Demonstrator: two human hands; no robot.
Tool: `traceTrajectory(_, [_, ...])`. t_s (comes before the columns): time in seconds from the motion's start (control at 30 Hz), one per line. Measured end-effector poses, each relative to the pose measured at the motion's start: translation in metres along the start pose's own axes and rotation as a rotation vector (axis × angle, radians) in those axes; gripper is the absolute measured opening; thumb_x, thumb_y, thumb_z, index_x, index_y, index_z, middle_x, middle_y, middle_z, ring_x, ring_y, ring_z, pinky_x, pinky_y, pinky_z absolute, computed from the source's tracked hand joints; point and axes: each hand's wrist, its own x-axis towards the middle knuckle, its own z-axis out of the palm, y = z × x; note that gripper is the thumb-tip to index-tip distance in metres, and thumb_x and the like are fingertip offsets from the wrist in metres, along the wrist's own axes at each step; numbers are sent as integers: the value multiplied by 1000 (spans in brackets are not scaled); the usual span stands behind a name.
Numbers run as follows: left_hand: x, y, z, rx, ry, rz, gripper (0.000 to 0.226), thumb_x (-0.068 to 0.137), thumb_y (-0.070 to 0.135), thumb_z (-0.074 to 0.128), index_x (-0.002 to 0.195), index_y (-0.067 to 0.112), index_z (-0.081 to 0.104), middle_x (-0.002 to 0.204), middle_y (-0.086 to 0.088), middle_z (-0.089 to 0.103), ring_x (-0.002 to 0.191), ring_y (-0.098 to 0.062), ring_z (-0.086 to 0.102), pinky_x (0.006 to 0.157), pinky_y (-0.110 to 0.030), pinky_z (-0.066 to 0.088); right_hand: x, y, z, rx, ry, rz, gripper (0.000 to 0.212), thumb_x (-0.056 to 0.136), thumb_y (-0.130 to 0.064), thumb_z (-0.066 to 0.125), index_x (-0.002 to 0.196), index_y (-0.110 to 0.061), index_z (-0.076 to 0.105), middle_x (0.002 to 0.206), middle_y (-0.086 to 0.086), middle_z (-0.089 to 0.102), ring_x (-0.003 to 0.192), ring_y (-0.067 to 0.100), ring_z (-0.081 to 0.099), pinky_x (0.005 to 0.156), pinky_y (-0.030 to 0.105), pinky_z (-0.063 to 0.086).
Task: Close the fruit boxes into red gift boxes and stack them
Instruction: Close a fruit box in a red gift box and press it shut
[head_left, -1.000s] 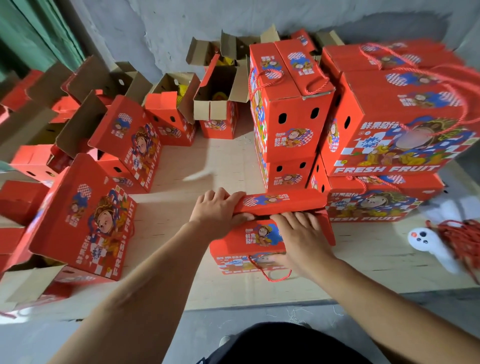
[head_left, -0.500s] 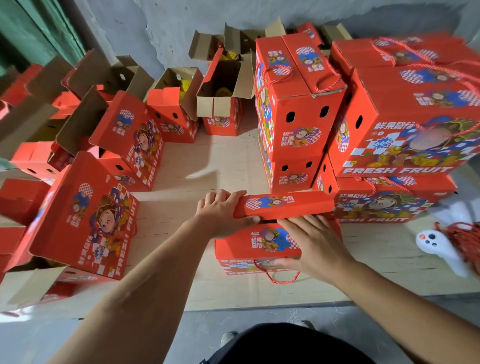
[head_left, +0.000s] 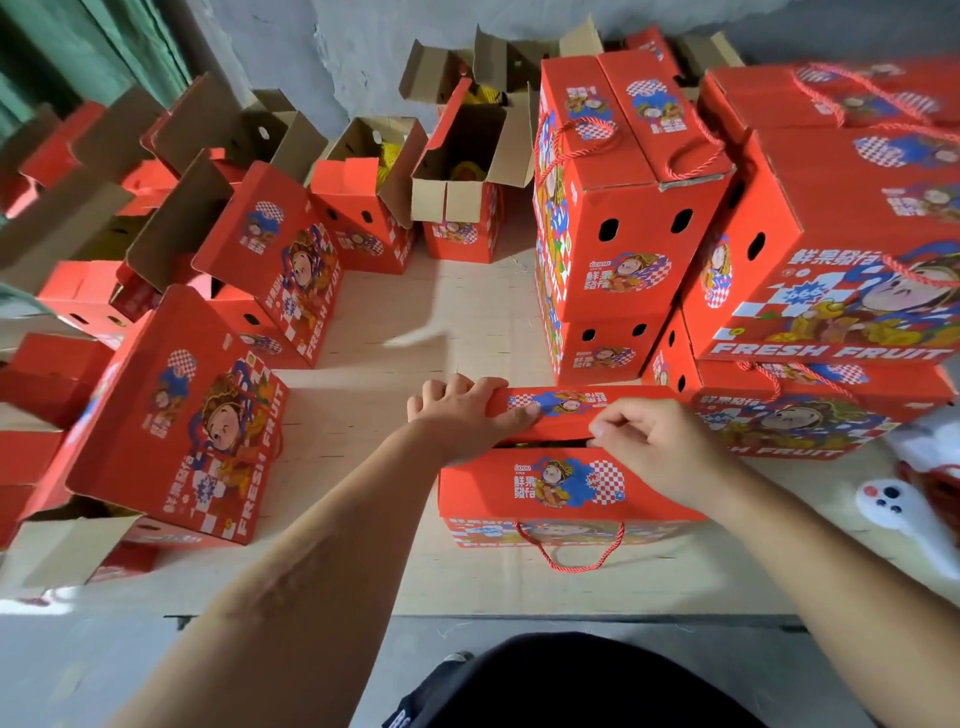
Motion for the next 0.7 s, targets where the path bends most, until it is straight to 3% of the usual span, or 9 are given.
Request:
traceTrajectory(0.07, [0, -2, 4, -34, 27, -5, 104, 60, 111, 16, 146, 54, 35, 149, 3, 40, 139, -31, 29, 110, -53, 27, 5, -3, -11, 42, -134, 48, 12, 100, -27, 67, 94, -25, 77, 94, -4, 79, 97, 16, 75, 94, 51, 57])
traceTrajectory(0.13, [0, -3, 5, -60, 28, -20, 105, 58, 112, 19, 144, 54, 37, 148, 3, 40, 140, -31, 29, 110, -53, 27, 13, -11, -30, 80, -292, 103, 15, 101, -26, 65, 98, -20, 78, 98, -3, 80, 101, 13, 75, 97, 39, 58])
traceTrajectory(0.23, [1, 1, 8, -37, 29, -56, 91, 66, 107, 28, 137, 52, 44, 146, 4, 40, 139, -32, 30, 110, -50, 28, 23, -27, -69, 131, -394, 215, 21, 102, -34, 62, 94, -23, 79, 92, 6, 80, 95, 20, 77, 78, 27, 62])
traceTrajectory(0.3, [0, 2, 12, -25, 67, -53, 84, 70, 104, 29, 133, 51, 47, 144, 3, 42, 137, -33, 32, 109, -50, 30, 25, -32, -83, -18, -418, 207, 18, 100, -40, 65, 92, -31, 77, 92, -1, 80, 88, 17, 76, 75, 30, 62])
traceTrajectory(0.4, [2, 0, 15, -34, 106, -39, 86, 68, 105, 26, 132, 52, 48, 144, 3, 44, 136, -33, 35, 108, -51, 33, 16, -14, -59, -458, -254, 61, 20, 93, -52, 64, 96, -34, 71, 92, -12, 71, 88, 13, 67, 80, 37, 56])
traceTrajectory(0.53, [1, -2, 23, -51, 194, -19, 88, 73, 101, 30, 142, 48, 46, 145, 5, 45, 136, -31, 37, 109, -50, 31, -24, 15, 7, -829, -7, -105, 56, 84, -75, 48, 116, -30, 53, 112, -7, 46, 106, 21, 43, 85, 40, 40])
traceTrajectory(0.6, [-6, -2, 31, -27, 402, 48, 71, 87, 87, 39, 140, 41, 53, 139, 5, 48, 131, -29, 42, 110, -47, 28, -33, 26, 23, -805, 111, -78, 76, 79, -82, 43, 127, -25, 54, 121, -2, 48, 106, 26, 42, 89, 44, 41])
traceTrajectory(0.7, [-22, 2, 41, 50, 778, 330, 42, 99, 60, 51, 121, 28, 66, 125, 2, 56, 112, -30, 51, 101, -45, 33, -33, 34, 31, -821, 162, -86, 98, 78, -87, 42, 145, -16, 50, 138, 5, 48, 116, 31, 46, 98, 47, 43])
